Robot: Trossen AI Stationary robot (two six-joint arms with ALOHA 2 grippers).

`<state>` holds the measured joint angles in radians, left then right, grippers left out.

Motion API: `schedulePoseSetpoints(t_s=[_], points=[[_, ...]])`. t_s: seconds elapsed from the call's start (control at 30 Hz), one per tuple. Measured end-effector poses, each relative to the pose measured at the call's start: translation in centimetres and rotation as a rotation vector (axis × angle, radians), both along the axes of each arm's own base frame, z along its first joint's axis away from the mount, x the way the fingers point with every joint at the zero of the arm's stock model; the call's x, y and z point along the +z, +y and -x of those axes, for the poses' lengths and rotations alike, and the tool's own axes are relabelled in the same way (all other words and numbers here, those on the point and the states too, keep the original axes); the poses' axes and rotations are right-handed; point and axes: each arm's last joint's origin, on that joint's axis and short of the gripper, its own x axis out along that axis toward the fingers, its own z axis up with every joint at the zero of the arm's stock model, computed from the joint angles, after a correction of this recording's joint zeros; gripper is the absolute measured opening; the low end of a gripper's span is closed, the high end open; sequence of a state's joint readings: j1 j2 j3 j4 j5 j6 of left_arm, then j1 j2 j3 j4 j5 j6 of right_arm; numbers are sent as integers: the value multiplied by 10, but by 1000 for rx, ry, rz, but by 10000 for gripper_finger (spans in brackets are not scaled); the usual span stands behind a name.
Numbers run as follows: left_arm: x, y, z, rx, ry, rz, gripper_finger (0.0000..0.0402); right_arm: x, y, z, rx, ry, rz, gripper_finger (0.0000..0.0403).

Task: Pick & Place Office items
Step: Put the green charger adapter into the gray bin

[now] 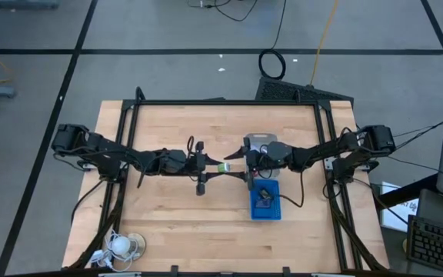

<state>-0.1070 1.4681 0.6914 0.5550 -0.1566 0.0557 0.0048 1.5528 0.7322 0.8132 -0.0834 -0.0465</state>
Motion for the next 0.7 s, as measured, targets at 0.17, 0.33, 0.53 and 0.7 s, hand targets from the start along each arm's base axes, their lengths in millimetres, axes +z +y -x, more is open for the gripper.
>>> schedulePoseSetpoints(t_s=[0.17, 0.33, 0.53, 0.7], points=[[0, 1, 0, 3, 2, 2, 130, 0, 0, 0, 0, -4, 0, 229], [0, 1, 0, 4, 2, 5, 139, 1, 0, 0, 1, -5, -1, 204], [0, 1, 0, 5, 4, 6, 131, 1, 0, 0, 2, -7, 0, 171], [0, 1, 0, 12, 3, 19, 146, 1, 1, 0, 23, -13, 1, 134]])
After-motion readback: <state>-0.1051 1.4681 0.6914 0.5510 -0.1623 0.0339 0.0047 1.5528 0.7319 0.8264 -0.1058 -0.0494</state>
